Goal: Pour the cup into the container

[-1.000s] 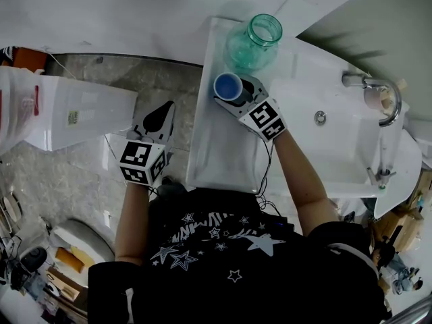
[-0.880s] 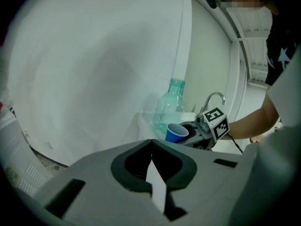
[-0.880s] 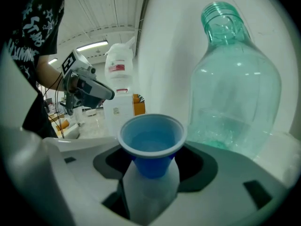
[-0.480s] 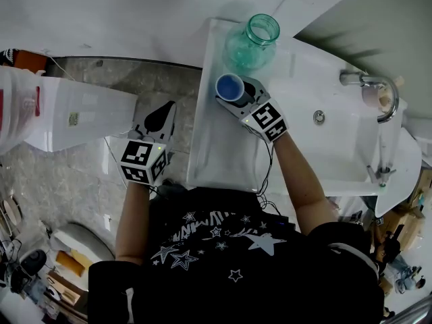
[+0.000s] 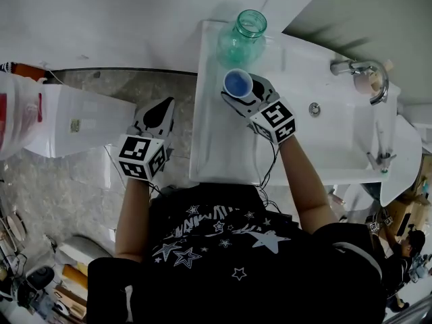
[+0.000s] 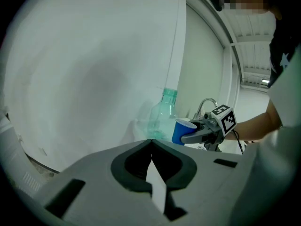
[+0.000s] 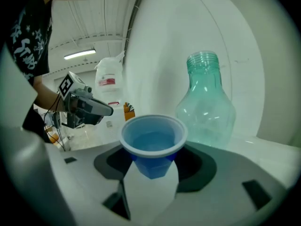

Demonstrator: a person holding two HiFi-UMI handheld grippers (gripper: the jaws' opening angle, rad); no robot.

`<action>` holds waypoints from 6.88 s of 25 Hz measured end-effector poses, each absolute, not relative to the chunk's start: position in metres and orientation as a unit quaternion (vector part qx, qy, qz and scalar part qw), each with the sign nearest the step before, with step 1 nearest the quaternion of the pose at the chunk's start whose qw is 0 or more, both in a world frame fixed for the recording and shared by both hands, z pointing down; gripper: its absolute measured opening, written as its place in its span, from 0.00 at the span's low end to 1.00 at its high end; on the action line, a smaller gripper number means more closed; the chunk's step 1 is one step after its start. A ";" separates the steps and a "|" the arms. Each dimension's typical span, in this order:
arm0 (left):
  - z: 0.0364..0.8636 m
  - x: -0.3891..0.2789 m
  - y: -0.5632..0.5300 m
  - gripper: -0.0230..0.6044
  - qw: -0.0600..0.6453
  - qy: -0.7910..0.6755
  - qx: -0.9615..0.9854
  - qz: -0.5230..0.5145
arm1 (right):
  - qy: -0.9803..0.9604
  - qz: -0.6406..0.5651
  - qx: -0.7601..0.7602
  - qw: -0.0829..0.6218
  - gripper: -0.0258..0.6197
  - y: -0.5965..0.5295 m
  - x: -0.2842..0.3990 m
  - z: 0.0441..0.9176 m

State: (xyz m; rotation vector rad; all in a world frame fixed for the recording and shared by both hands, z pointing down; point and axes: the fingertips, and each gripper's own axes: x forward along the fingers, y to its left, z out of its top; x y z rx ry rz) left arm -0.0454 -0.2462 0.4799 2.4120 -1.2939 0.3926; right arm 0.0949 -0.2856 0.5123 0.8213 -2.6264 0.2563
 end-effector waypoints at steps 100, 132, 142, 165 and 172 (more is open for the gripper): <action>0.366 0.013 -0.344 0.05 0.118 -0.426 0.896 0.037 | -0.720 -0.259 0.384 0.517 0.44 -0.430 0.181 0.356; 0.363 0.014 -0.335 0.05 0.117 -0.420 0.900 0.031 | -0.784 -0.143 0.427 0.428 0.44 -0.412 0.193 0.343; 0.367 0.016 -0.319 0.05 0.117 -0.414 0.902 0.037 | -0.840 -0.053 0.441 0.311 0.44 -0.373 0.192 0.353; 0.429 -0.009 -0.268 0.05 0.165 -0.428 0.885 0.079 | -0.918 0.030 0.342 0.196 0.44 -0.290 0.120 0.453; 0.450 -0.016 -0.264 0.05 0.185 -0.431 0.878 0.092 | -0.927 0.059 0.314 0.198 0.44 -0.283 0.097 0.497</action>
